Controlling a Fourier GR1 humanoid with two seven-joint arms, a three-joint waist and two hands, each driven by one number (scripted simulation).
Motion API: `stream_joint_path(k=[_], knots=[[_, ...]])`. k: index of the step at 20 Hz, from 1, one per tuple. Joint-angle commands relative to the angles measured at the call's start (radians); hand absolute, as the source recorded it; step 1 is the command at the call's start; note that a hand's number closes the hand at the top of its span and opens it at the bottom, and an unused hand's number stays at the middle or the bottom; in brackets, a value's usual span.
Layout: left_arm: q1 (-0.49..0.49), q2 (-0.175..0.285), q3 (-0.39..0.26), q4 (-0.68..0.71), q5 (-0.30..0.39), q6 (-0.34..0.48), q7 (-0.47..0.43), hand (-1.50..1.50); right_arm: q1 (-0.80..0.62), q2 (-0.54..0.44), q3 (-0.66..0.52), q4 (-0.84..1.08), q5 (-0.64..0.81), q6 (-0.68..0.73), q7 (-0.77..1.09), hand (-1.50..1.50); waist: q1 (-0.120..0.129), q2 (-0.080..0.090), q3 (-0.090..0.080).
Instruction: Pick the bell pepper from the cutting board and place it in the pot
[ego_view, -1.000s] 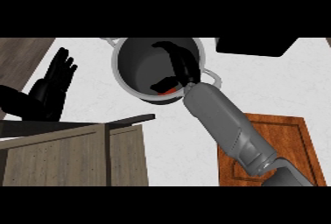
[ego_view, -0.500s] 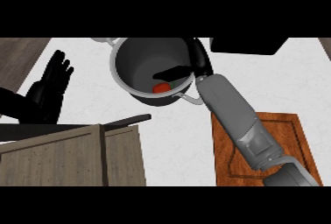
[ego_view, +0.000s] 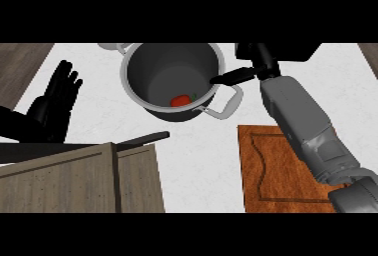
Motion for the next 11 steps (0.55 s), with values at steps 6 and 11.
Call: stream_joint_path(k=[6, 11], knots=[[0.06, -0.019, 0.008, 0.048, -0.01, -0.019, -0.097, 0.0, -0.01, -0.094, -0.031, 0.09, 0.019, 0.133, -0.09, -1.5, -0.004, 0.005, -0.006], [0.083, -0.025, -0.011, -0.057, -0.03, 0.013, -0.027, 0.0, 0.016, -0.133, -0.045, 0.128, 0.027, 0.172, -0.127, -1.5, 0.005, 0.006, -0.005]])
